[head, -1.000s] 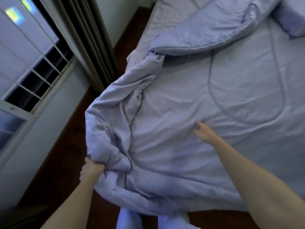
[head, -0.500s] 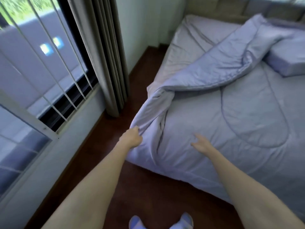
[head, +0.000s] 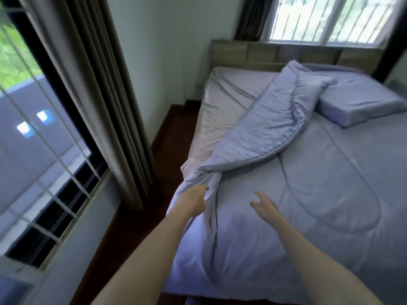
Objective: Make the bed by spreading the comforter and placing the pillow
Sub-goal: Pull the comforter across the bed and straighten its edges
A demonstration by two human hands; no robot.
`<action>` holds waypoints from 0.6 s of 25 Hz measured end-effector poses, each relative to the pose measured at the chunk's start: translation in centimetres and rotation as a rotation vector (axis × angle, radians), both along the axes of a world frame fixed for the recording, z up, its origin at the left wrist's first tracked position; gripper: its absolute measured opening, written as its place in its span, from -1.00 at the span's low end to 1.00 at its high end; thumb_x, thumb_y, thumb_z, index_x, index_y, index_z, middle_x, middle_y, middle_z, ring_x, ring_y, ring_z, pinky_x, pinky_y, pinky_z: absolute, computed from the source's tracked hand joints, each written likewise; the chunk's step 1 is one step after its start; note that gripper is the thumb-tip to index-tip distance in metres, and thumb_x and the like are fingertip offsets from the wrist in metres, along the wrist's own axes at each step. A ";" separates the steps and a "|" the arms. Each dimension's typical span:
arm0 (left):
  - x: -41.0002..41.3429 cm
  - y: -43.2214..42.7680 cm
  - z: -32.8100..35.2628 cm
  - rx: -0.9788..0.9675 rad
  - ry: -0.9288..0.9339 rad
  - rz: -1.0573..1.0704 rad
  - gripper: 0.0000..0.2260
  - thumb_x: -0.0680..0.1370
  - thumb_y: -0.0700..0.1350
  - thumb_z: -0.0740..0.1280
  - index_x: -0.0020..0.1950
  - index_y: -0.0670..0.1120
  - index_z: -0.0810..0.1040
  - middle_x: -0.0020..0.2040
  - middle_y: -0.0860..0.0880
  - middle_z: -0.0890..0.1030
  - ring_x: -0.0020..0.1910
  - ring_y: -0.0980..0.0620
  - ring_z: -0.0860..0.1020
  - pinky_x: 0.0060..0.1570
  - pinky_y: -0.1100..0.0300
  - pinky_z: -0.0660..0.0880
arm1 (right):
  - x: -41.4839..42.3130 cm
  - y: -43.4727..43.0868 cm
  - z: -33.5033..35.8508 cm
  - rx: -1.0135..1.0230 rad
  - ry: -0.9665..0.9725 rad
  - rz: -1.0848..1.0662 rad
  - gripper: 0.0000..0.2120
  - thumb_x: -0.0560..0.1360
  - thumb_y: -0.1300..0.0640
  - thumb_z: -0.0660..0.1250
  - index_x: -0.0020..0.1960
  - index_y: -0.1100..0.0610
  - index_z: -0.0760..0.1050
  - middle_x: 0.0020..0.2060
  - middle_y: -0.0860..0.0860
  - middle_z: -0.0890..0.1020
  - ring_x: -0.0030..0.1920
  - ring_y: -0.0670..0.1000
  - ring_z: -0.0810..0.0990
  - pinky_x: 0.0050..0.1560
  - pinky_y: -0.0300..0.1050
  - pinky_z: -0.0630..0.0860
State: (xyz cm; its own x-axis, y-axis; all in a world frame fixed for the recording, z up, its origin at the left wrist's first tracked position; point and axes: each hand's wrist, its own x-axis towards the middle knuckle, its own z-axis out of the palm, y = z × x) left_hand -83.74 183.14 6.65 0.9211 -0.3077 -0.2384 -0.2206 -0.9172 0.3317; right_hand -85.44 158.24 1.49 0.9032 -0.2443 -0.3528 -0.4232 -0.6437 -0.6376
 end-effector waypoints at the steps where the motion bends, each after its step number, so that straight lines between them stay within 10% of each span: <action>1: 1.9 -0.3 -0.7 0.033 -0.003 -0.053 -0.53 0.56 -0.15 0.17 0.48 0.02 0.24 0.48 -0.05 0.29 0.44 -0.07 0.31 0.28 0.01 0.38 | 1.5 -0.4 -0.7 0.024 -0.004 -0.049 -0.48 0.55 0.14 0.26 0.48 0.15 0.23 0.44 0.13 0.35 0.40 0.15 0.36 0.32 -0.08 0.30; 11: 15.8 -4.4 -4.4 0.260 -0.150 -0.430 -0.68 0.54 -0.08 0.25 0.27 0.20 0.47 0.58 -0.08 -0.20 0.55 -0.18 -0.16 0.42 -0.15 0.11 | 9.8 -1.9 -1.7 0.372 0.029 -0.541 -0.57 0.55 0.16 0.25 0.41 0.13 0.33 0.29 0.13 0.48 0.15 0.09 0.48 0.06 -0.06 0.38; 15: 21.1 -4.4 -5.9 0.171 -0.041 -0.525 -0.54 0.53 -0.15 0.23 0.38 0.22 0.35 0.57 -0.05 -0.05 0.42 -0.19 0.23 0.17 -0.02 0.43 | 11.5 -2.6 -1.8 0.580 0.028 -0.785 -0.64 0.58 0.12 0.20 0.37 0.07 0.35 0.23 0.07 0.49 0.09 0.08 0.48 0.06 0.03 0.38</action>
